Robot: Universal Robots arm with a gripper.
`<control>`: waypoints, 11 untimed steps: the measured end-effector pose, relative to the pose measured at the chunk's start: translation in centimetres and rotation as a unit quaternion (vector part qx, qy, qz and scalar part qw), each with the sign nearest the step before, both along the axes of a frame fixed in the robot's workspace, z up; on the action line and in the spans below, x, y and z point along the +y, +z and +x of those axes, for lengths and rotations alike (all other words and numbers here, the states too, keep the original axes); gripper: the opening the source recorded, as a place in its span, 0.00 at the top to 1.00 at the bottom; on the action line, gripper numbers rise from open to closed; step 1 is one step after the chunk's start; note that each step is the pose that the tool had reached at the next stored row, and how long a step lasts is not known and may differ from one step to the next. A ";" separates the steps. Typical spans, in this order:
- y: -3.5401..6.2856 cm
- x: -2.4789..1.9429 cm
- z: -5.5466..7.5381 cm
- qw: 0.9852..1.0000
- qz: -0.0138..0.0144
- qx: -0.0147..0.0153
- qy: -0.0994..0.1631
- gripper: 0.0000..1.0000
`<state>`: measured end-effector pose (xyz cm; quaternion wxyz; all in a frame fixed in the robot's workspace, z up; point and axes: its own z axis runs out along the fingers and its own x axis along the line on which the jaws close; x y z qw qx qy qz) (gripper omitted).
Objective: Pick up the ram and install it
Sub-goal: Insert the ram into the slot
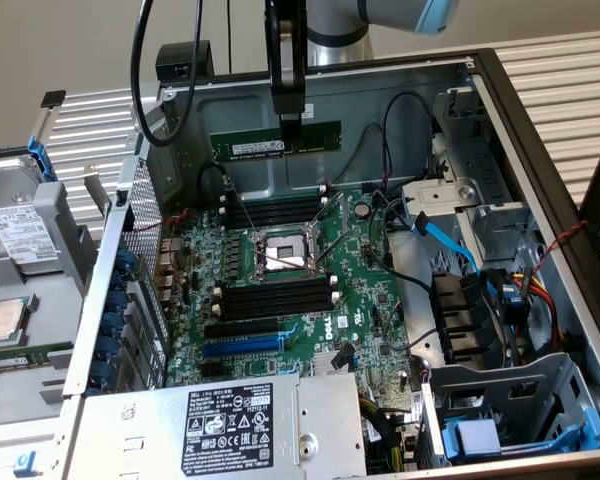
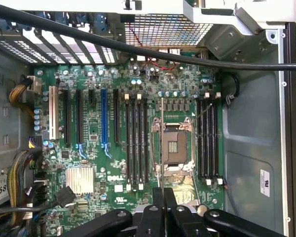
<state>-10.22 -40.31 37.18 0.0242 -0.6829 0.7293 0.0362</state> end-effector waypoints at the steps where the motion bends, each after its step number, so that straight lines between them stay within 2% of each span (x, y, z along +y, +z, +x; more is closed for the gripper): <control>1: -0.04 0.00 0.0 1.000 0.000 0.000 0.000 0.88; 8: -1.16 -0.19 -0.7 1.000 0.000 0.000 0.000 0.88; 11: -1.71 -0.46 -0.8 1.000 0.000 0.000 0.000 0.88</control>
